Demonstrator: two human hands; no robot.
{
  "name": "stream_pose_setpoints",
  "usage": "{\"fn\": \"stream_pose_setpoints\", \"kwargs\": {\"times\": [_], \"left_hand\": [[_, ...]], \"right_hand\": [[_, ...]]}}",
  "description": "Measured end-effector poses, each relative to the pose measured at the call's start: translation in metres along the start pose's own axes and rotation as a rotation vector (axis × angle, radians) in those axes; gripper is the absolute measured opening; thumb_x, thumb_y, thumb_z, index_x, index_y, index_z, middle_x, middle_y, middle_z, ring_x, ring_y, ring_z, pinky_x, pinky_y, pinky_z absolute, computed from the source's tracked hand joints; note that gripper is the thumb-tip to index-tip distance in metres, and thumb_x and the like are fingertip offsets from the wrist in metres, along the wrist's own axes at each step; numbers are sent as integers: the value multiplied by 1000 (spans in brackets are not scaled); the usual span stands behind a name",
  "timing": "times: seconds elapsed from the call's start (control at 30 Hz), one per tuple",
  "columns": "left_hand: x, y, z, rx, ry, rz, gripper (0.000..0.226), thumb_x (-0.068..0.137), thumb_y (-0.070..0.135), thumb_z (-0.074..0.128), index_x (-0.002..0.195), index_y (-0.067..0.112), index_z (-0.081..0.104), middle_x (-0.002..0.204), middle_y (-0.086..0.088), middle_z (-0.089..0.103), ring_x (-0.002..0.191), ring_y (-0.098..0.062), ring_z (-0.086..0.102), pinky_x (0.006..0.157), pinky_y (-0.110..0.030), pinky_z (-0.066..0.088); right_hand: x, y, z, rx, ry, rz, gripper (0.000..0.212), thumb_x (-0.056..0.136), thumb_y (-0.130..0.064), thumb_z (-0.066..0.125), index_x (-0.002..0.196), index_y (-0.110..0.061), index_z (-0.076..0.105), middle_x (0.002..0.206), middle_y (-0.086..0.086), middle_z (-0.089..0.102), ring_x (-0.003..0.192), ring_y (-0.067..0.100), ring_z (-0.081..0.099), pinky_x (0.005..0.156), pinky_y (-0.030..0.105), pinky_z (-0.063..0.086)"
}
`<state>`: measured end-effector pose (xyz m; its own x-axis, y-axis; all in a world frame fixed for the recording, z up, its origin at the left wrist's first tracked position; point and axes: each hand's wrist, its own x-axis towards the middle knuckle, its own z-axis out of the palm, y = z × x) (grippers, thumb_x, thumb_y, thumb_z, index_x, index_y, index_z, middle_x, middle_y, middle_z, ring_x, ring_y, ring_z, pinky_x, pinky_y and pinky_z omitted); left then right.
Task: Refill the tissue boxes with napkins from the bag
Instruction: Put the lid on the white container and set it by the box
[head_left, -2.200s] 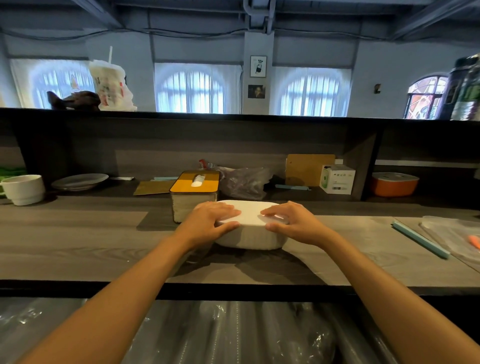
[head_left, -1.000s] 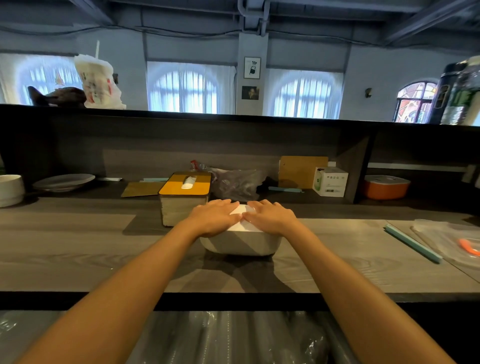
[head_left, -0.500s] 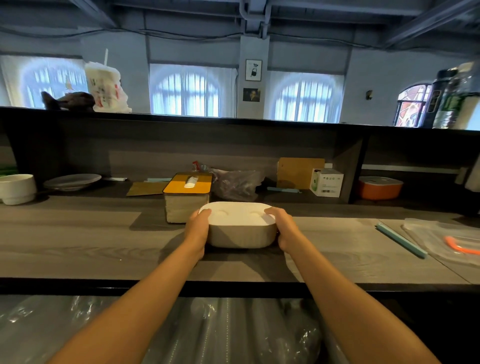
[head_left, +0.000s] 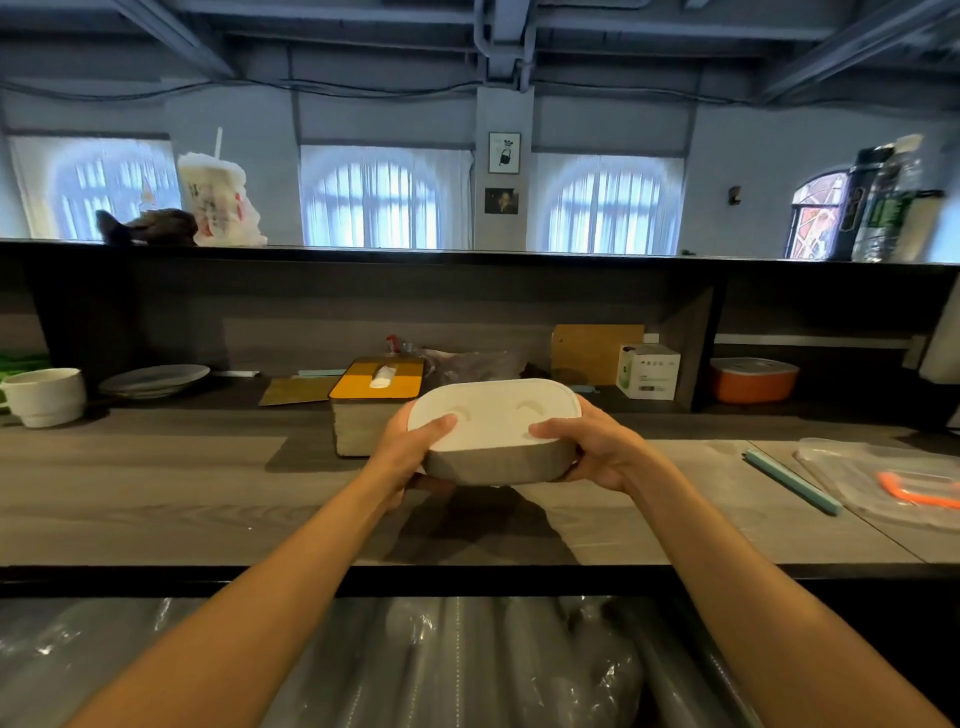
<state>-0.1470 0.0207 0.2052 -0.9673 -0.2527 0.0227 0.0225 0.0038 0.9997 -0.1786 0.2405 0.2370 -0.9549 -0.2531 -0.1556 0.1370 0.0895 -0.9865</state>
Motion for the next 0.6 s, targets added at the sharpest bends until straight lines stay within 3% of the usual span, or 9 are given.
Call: {"fn": "stream_pose_setpoints", "kwargs": {"times": [0.17, 0.27, 0.4, 0.5, 0.6], "left_hand": [[-7, -2, 12, -89, -112, 49, 67, 86, 33, 73, 142, 38, 35, 132, -3, 47, 111, -26, 54, 67, -44, 62], [-8, 2, 21, -78, -123, 46, 85, 82, 33, 76, 151, 40, 27, 136, -2, 43, 118, -31, 51, 79, -53, 61], [-7, 2, 29, -102, -111, 39, 78, 86, 27, 75, 149, 40, 30, 139, -3, 43, 123, -34, 48, 82, -56, 59], [-3, -1, 34, -103, -136, 55, 76, 87, 22, 75, 148, 40, 33, 139, -4, 43, 123, -34, 47, 83, -57, 58], [-1, -2, 37, -76, -127, 48, 71, 89, 21, 72, 147, 40, 35, 137, -4, 44, 121, -32, 47, 84, -58, 58]], "right_hand": [[0, 7, -8, 187, 128, -50, 58, 83, -8, 73, 129, -25, 43, 135, 8, 45, 113, 29, 48, 92, 53, 50], [-3, 13, -11, 324, 117, -9, 49, 89, -24, 69, 127, -27, 37, 137, 10, 41, 117, 33, 47, 88, 54, 53], [-3, 21, -15, 470, 102, 35, 47, 95, -49, 55, 132, -31, 33, 134, 10, 40, 120, 39, 47, 83, 58, 54], [-1, 26, -15, 464, 223, 21, 41, 99, -46, 49, 133, -28, 36, 133, 12, 42, 118, 37, 47, 82, 60, 54], [-2, 32, -16, 475, 232, 51, 47, 99, -43, 50, 140, -24, 36, 138, 13, 42, 121, 39, 46, 79, 60, 55]]}}
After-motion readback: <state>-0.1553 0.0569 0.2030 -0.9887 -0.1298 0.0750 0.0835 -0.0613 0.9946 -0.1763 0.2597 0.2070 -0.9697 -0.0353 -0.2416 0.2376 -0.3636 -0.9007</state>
